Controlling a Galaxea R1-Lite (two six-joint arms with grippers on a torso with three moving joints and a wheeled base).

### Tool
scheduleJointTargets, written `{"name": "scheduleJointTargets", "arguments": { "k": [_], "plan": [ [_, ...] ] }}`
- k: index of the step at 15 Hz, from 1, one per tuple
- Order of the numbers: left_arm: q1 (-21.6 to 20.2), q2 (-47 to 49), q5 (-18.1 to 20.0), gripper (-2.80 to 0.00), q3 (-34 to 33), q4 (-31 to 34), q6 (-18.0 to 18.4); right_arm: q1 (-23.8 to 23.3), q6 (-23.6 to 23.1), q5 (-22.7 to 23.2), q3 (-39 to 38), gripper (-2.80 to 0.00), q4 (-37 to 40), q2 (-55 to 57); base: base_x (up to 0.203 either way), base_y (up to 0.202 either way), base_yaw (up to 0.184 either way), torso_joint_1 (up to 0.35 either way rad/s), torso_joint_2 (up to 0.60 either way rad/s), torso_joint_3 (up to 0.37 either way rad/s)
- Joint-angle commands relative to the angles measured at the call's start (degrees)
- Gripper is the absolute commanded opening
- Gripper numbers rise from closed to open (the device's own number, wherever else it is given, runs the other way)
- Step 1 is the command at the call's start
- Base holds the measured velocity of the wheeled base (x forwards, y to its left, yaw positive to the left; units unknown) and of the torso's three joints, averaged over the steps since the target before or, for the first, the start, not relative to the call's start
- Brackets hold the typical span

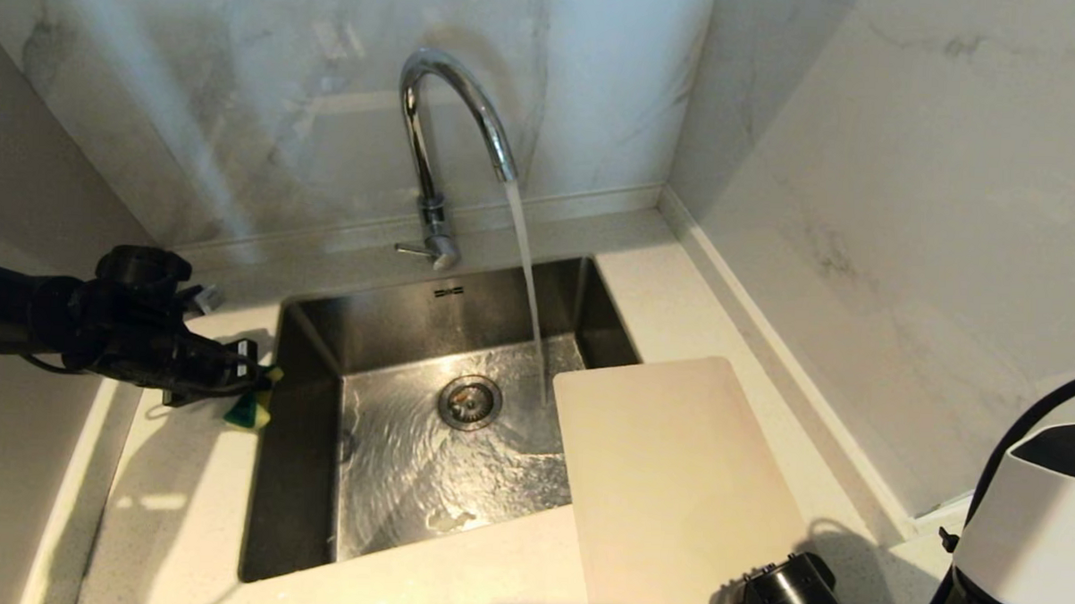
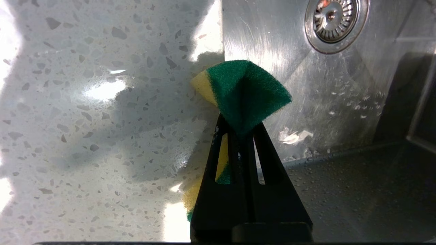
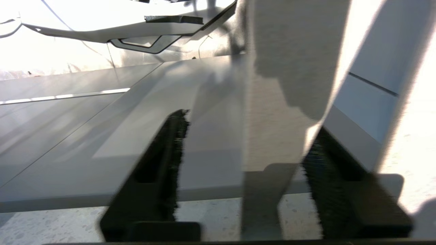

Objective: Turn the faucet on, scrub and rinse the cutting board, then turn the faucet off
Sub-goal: Put down the cutting board

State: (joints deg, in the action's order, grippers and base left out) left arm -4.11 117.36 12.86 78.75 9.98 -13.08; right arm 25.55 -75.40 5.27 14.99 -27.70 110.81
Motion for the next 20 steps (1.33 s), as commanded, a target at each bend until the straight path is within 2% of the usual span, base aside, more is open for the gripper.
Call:
{"name": "scheduleJointTargets", "arguments": {
  "k": [1, 13, 17, 20],
  "plan": [
    [0.0, -0.7, -0.1, -2.80, 0.0, 0.1, -0.4, 0.0, -0.5, 0.0, -0.1, 0.00, -0.3, -1.0, 0.000, 0.000, 0.000, 0.000, 0.00, 0.000],
    [-0.1, -5.0, -1.5, -2.80, -0.4, 1.3, -1.9, 0.1, -1.9, 0.9, -3.8, 0.00, -0.2, -15.5, 0.000, 0.000, 0.000, 0.000, 0.00, 0.000],
    [-0.1, -6.3, -2.3, -2.80, -0.4, 2.7, -2.9, 0.1, -1.2, 3.9, -3.3, 0.00, -0.3, -22.1, 0.000, 0.000, 0.000, 0.000, 0.00, 0.000],
    [0.1, -7.7, -3.6, -2.80, -0.4, 2.7, -3.9, 0.0, 3.8, 9.6, -3.1, 0.00, -0.3, -27.6, 0.000, 0.000, 0.000, 0.000, 0.00, 0.000]
  ]
}}
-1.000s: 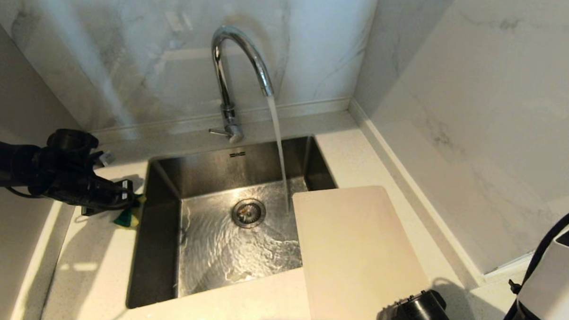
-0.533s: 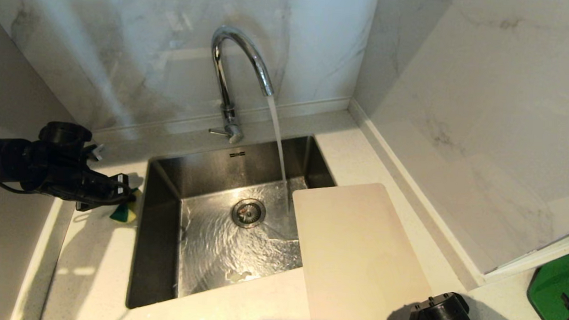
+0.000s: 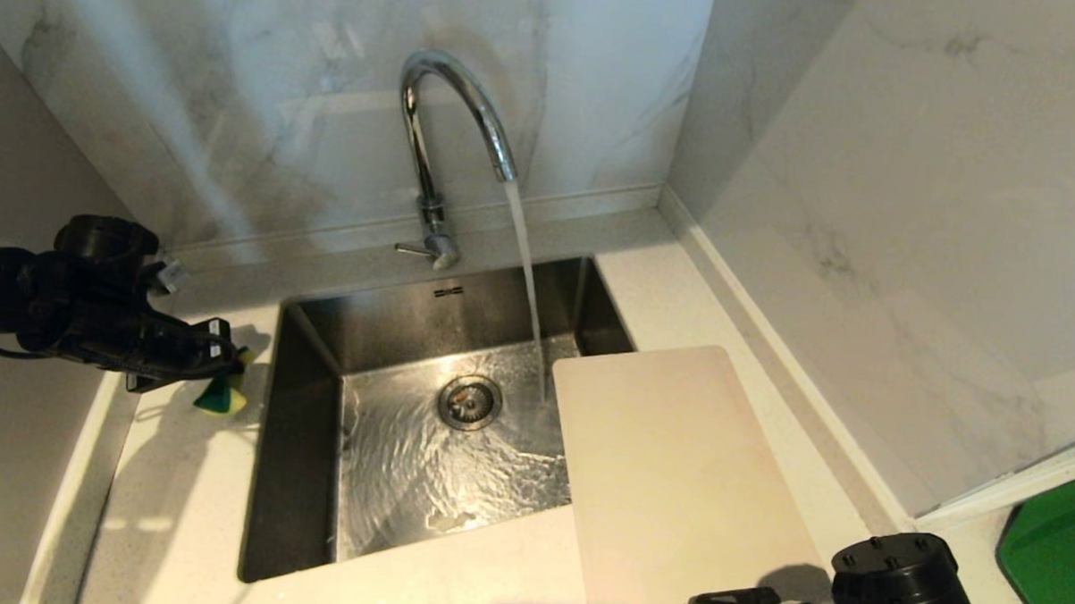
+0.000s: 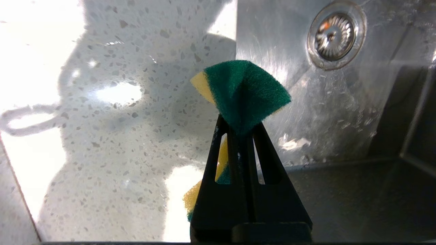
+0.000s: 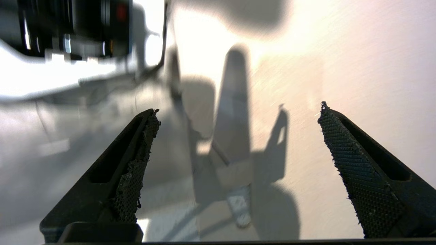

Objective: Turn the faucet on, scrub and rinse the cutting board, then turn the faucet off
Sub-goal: Put down the cutting board, then put down the cleaning cloth

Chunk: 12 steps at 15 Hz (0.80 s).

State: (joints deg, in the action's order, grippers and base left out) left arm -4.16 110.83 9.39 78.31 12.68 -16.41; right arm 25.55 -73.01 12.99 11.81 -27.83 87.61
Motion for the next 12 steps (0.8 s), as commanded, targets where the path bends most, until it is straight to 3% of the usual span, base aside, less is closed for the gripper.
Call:
{"name": "scheduleJointTargets", "arguments": {
  "k": [1, 6, 7, 12],
  "plan": [
    [0.2, -1.7, -0.5, -2.80, 0.0, 0.0, -1.5, 0.0, 3.1, 2.9, -0.1, 0.00, -0.2, -5.9, 0.000, 0.000, 0.000, 0.000, 0.00, 0.000],
    [0.1, -3.2, -1.4, -2.80, -0.2, 0.1, -1.7, 0.0, 9.7, 5.4, 0.1, 0.00, -0.1, -9.8, 0.000, 0.000, 0.000, 0.000, 0.00, 0.000],
    [0.1, -3.5, -1.4, -2.80, -0.2, 0.5, -1.8, 0.0, 10.6, 6.8, 0.4, -2.80, -0.2, -10.9, 0.000, 0.000, 0.000, 0.000, 0.00, 0.000],
    [0.7, -6.2, -1.4, -2.80, -0.2, 3.6, -1.9, 0.0, 20.2, 6.9, 5.6, -2.80, -0.1, -16.4, 0.000, 0.000, 0.000, 0.000, 0.00, 0.000]
  ]
}}
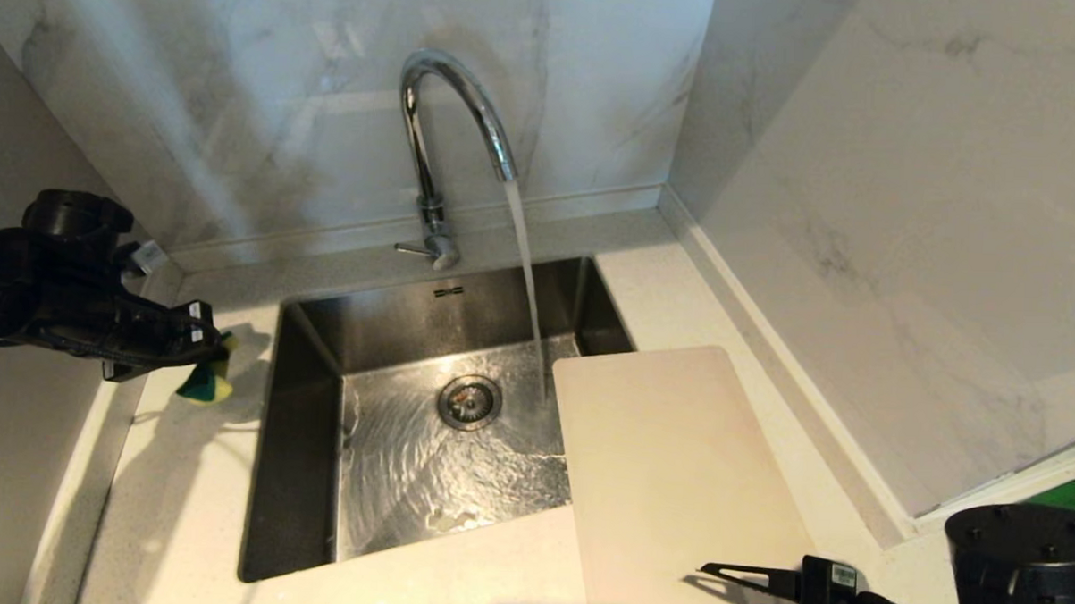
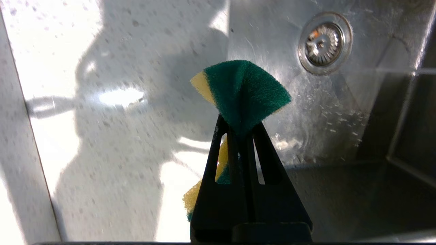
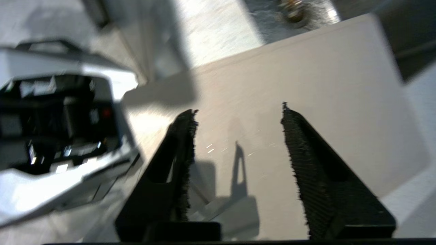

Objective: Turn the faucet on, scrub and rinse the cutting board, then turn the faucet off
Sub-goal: Put down the cleaning cloth

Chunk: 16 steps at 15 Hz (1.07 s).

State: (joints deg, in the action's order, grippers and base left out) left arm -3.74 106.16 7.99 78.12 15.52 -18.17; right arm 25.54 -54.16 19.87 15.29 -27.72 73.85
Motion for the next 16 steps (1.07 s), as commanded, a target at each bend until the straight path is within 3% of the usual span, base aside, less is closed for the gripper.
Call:
{"name": "scheduleJointTargets", "arguments": {
  "k": [1, 5, 9, 16],
  "plan": [
    [0.4, -2.4, 0.0, -2.80, 0.0, 1.3, -0.1, -0.1, 3.4, -0.6, 3.8, -2.80, -0.2, -3.6, 0.000, 0.000, 0.000, 0.000, 0.00, 0.000],
    [1.8, -5.0, -0.9, -2.80, 0.0, 3.1, -0.7, -1.0, 12.2, -5.5, 10.7, -2.80, 0.0, -6.8, 0.000, 0.000, 0.000, 0.000, 0.00, 0.000],
    [4.2, -6.1, -2.9, -2.80, 0.0, 3.4, -1.0, -8.4, 19.8, -5.6, 18.9, -2.80, 0.1, -6.4, 0.000, 0.000, 0.000, 0.000, 0.00, 0.000],
    [4.9, -6.2, -4.3, -2.80, 0.2, 3.3, -2.0, -15.7, 28.7, -6.3, 46.6, -2.80, 4.5, -0.7, 0.000, 0.000, 0.000, 0.000, 0.00, 0.000]
  ]
}}
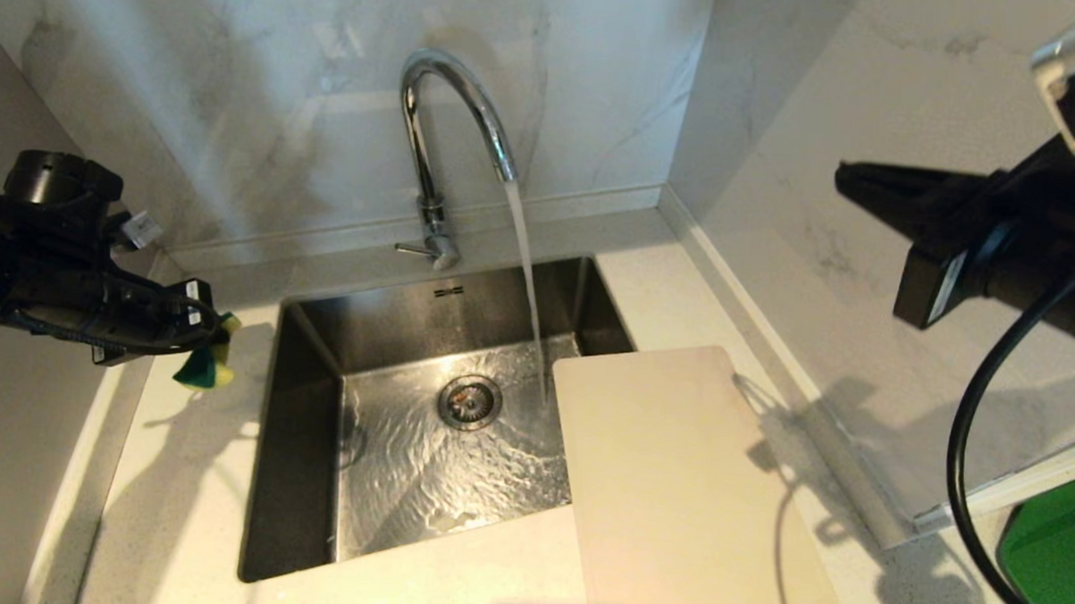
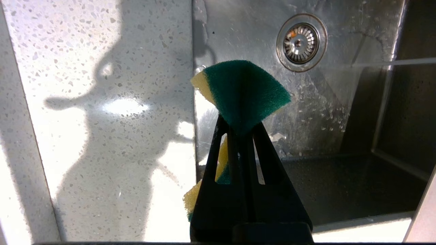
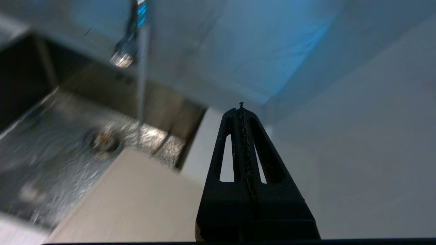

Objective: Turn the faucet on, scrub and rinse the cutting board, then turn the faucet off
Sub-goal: Put down the cleaning cloth

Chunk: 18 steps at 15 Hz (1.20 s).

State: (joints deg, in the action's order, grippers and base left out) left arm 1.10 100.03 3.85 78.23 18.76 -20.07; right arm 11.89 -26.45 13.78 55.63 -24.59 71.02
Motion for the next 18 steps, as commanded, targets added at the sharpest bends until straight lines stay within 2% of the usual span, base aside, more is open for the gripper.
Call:
{"name": "scheduleJointTargets", "arguments": {
  "k": [1, 3, 5, 8, 10, 18],
  "plan": [
    [0.0, -0.1, -0.4, -2.80, 0.1, 0.1, -0.1, -5.3, 2.7, -0.9, 9.6, -2.80, 3.9, 2.6, 0.000, 0.000, 0.000, 0.000, 0.00, 0.000],
    [0.0, 0.0, -0.5, -2.80, 0.2, 0.0, -0.1, -10.2, 5.6, -1.7, 11.6, -2.80, 6.1, 2.2, 0.000, 0.000, 0.000, 0.000, 0.00, 0.000],
    [0.8, 0.1, -0.5, -2.80, 0.2, 0.0, -0.1, -13.7, 6.3, -2.3, 11.2, -2.80, 7.0, -0.5, 0.000, 0.000, 0.000, 0.000, 0.00, 0.000],
    [0.9, 0.3, -0.5, -2.80, 0.3, 0.0, -0.2, -14.4, 6.9, -3.7, 9.2, -2.80, 14.2, -9.1, 0.000, 0.000, 0.000, 0.000, 0.00, 0.000],
    [0.9, 0.0, -0.5, -2.80, 0.1, 0.1, -0.2, -14.5, 9.3, -4.0, 7.0, -2.80, 18.9, -15.4, 0.000, 0.000, 0.000, 0.000, 0.00, 0.000],
    [1.9, -0.7, -0.9, -2.80, -0.2, 0.1, -0.4, -14.5, 14.0, -7.8, -9.6, -2.80, 34.5, -45.2, 0.000, 0.000, 0.000, 0.000, 0.00, 0.000]
  ]
}}
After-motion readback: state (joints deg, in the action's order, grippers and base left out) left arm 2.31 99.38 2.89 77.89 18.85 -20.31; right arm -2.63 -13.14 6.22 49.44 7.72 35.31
